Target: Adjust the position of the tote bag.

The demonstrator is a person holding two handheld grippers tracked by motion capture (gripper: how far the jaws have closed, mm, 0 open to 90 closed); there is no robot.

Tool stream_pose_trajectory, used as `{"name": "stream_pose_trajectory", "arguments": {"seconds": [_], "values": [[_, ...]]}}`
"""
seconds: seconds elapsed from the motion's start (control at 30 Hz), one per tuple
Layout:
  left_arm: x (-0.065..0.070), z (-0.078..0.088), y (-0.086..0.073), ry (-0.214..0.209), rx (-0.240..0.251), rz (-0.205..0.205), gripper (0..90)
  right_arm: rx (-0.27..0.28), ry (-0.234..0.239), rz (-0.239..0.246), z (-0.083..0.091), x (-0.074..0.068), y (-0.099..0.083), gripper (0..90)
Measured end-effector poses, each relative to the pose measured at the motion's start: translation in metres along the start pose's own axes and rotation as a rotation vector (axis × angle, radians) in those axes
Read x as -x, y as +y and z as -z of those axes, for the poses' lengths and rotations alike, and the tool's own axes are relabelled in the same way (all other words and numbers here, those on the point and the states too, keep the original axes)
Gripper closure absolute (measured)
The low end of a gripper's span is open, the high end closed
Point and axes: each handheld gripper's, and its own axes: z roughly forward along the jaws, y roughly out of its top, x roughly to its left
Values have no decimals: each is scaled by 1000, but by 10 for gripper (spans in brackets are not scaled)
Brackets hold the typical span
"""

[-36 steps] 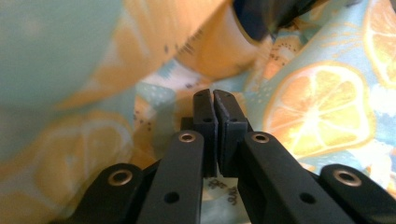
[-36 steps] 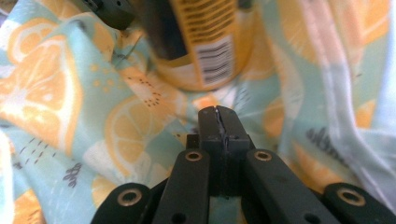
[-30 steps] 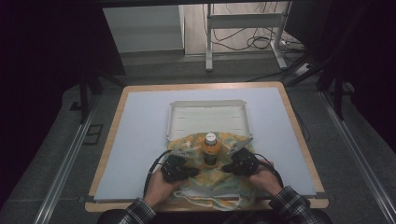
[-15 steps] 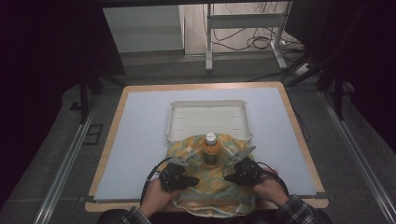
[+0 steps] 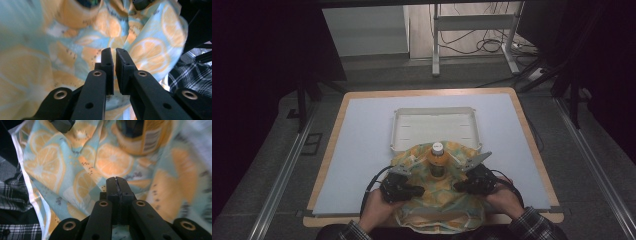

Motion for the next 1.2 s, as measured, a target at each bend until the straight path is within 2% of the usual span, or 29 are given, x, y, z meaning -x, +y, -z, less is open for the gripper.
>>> {"name": "stream_pose_trajectory", "arguments": {"seconds": [0.13, 0.23, 0.43, 0.57, 0.63, 0.7, 0.8, 0.93, 1.1, 1.2], "values": [[0, 13, 9, 1, 30, -6, 843, 30, -6, -3, 8, 2, 7, 888], [1, 23, 19, 17, 53, -16, 842, 53, -7, -4, 14, 4, 13, 887], [-1, 30, 41, 57, 85, -37, 842, 96, -17, 5, 22, 6, 31, 887], [-9, 27, 53, 105, 96, -38, 844, 130, -39, -10, 28, 14, 44, 887], [-14, 22, 57, 129, 103, -32, 845, 132, -43, -17, 28, 16, 45, 887], [-20, 18, 59, 142, 108, -23, 848, 131, -64, -43, 24, 26, 48, 887], [-31, 11, 61, 172, 111, -10, 853, 127, -81, -62, 21, 33, 47, 887], [-43, 4, 61, 185, 122, 24, 858, 123, -104, -107, 12, 49, 43, 888], [-56, -4, 59, 198, 130, 39, 858, 120, -115, -133, 6, 58, 40, 888], [-62, -8, 57, 205, 128, 53, 861, 105, -137, -144, -1, 64, 36, 888]]}}
